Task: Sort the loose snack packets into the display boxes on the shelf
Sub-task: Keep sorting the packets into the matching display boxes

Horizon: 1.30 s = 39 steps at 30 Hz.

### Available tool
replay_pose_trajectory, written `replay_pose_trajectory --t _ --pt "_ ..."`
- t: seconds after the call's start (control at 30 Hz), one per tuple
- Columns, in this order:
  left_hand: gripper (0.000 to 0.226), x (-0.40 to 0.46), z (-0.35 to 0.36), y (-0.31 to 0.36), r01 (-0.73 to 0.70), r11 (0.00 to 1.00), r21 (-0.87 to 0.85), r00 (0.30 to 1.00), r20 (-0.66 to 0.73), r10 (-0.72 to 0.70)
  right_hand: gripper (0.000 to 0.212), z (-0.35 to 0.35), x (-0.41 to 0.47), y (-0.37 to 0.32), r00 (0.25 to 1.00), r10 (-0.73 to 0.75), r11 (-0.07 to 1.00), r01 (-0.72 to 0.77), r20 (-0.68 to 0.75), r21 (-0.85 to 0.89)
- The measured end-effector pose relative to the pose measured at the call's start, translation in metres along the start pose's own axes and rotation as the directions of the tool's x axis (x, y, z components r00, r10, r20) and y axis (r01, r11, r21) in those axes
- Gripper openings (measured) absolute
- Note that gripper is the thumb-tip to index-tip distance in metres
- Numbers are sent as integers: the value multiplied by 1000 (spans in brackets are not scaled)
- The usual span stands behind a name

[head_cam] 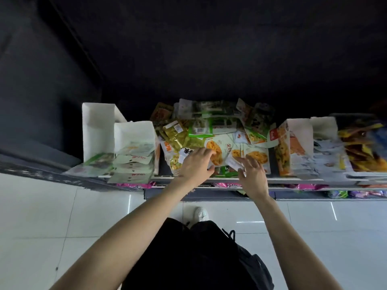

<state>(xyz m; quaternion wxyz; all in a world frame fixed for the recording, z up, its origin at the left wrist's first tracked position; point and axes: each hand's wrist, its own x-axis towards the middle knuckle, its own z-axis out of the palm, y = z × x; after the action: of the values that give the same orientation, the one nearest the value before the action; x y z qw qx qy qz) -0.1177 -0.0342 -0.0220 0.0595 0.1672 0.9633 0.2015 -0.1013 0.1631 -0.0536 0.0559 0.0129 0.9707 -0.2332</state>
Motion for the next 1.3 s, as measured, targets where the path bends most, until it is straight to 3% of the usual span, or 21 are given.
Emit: replay_pose_trajectory --t 0.1,0.23,0.33,0.7,0.8,0.97,1.2,1.23,1.3 --pt "75 31 28 -1 -25 978 205 987 160 -8 54 7 10 21 979 1 992 24 205 -120" --pt "114 54 51 -5 -3 900 437 960 252 -119 49 11 20 26 928 -25 978 100 372 -183" --pt "123 66 49 -5 18 874 486 939 291 -181 46 10 22 25 924 -22 972 109 382 -210" --pt "123 61 32 2 80 872 483 959 201 -199 46 6 21 26 928 -31 974 112 371 -198" --pt "110 64 23 3 116 888 444 949 214 -230 46 -2 18 21 928 -47 973 126 369 -192" --pt "58 64 8 8 258 949 182 949 135 -283 45 8 20 27 932 -46 975 120 359 -185" --pt "24 47 -26 12 230 948 218 973 -81 -218 45 16 21 32 932 -51 978 118 358 -170" --pt "21 43 -33 13 237 955 179 969 -116 -219 46 10 20 29 933 -49 990 93 357 -106" --pt "23 31 -52 15 251 964 91 953 -195 -230 56 -11 17 18 957 -35 980 -24 290 198"
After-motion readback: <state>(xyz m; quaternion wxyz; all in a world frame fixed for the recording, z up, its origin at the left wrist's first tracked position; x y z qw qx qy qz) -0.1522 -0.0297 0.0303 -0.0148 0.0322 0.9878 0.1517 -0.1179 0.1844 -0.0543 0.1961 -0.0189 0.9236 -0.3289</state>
